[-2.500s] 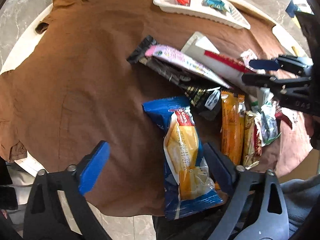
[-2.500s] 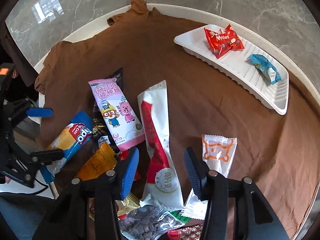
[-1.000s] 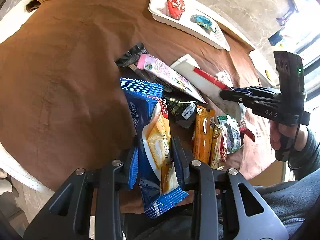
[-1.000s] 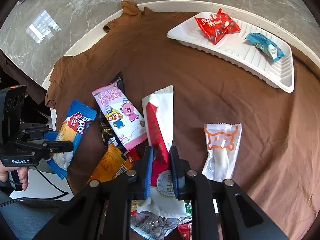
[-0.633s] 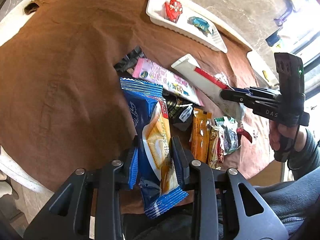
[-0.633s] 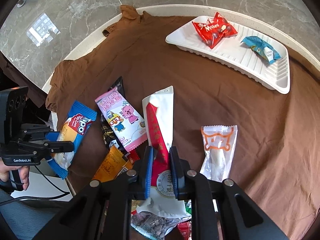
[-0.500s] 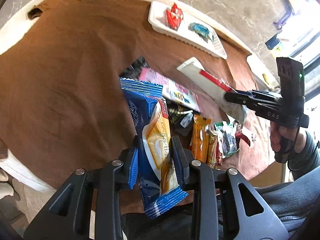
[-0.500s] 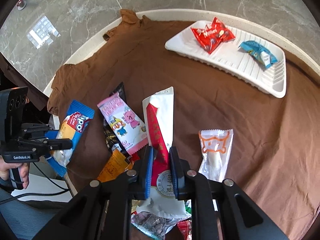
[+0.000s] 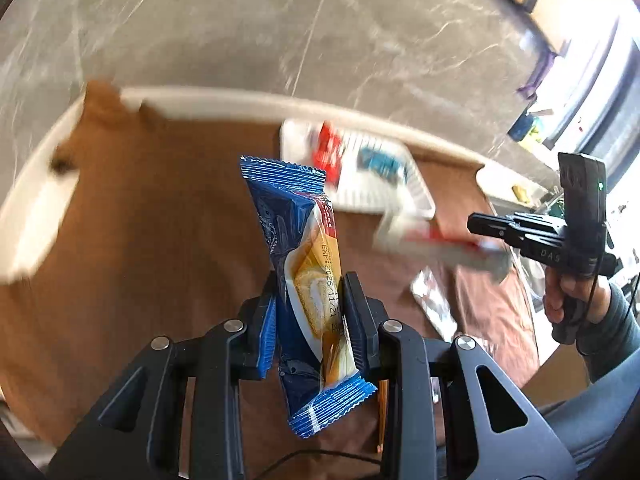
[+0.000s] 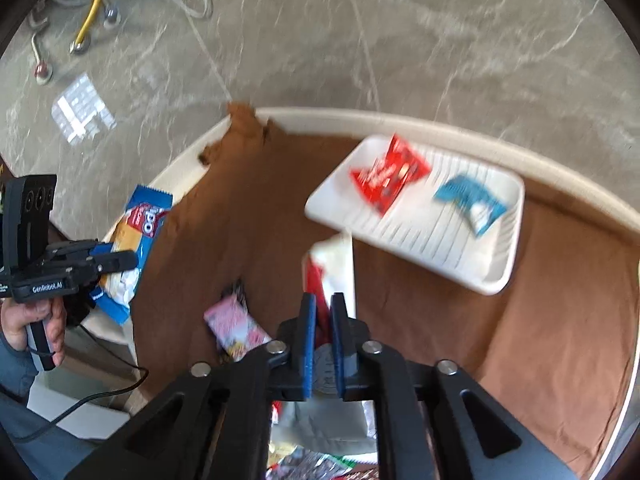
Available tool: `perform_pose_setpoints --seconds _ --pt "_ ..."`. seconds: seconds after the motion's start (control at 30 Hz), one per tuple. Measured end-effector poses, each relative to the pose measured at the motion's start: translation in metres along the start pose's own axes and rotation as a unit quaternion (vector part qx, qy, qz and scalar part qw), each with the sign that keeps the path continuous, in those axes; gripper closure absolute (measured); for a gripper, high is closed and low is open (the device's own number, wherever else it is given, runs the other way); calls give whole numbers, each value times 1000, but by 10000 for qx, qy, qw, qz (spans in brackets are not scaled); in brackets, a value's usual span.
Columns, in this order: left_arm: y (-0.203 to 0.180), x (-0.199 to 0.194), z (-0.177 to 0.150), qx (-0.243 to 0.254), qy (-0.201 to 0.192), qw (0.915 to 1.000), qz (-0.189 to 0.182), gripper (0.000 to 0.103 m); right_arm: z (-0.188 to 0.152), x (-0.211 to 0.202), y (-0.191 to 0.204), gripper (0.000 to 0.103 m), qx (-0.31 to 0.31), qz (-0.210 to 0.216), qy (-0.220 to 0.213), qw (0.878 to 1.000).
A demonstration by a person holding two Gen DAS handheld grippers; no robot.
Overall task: Organize snacks
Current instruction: 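Grasp the blue cake packet with the left tool while the right tool grasps the white-red bar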
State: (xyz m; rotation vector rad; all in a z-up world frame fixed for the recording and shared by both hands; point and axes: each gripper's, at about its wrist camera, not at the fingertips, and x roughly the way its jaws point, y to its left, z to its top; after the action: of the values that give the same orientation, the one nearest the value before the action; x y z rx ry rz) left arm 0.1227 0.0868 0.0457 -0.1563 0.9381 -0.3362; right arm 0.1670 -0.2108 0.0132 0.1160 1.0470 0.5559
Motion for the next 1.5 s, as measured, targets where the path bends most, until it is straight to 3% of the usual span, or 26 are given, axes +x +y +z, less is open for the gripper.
perform_pose_setpoints --seconds 0.17,0.3,0.4,0.47,0.5,0.7,0.8,0.97,1.17,1.37,1.5 --pt "-6 20 44 322 -89 9994 -128 75 16 2 -13 97 -43 -231 -104 9997" --pt "-15 45 47 456 138 9983 -329 75 4 17 -26 98 1 -345 125 9993" --pt "-15 64 44 417 315 9978 -411 75 -12 36 -43 96 -171 -732 439 9962" --pt "-15 74 38 452 448 9974 -343 75 -27 59 -58 84 -362 -857 959 9910" --pt "-17 78 32 427 480 9973 -366 75 -34 68 -61 68 -497 -1014 1181 9866" --pt "-21 91 3 196 671 9963 -502 75 -51 87 -48 45 -1037 -458 1543 9815" --pt "-24 89 -12 115 729 9959 -532 75 -54 107 -45 46 -1273 -650 1878 9718" --pt "-28 82 -24 81 686 9963 -509 75 -56 129 -49 55 -1182 -537 2223 9663" --pt "-23 72 -33 -22 662 9965 -509 75 -56 128 -52 69 -1143 -448 2269 9661" --pt "-27 70 -33 43 636 9964 -556 75 -57 116 -51 82 -957 -473 2051 9729" --pt "-32 72 -26 175 639 9960 -605 75 -48 104 -55 83 -702 -396 1842 9796"
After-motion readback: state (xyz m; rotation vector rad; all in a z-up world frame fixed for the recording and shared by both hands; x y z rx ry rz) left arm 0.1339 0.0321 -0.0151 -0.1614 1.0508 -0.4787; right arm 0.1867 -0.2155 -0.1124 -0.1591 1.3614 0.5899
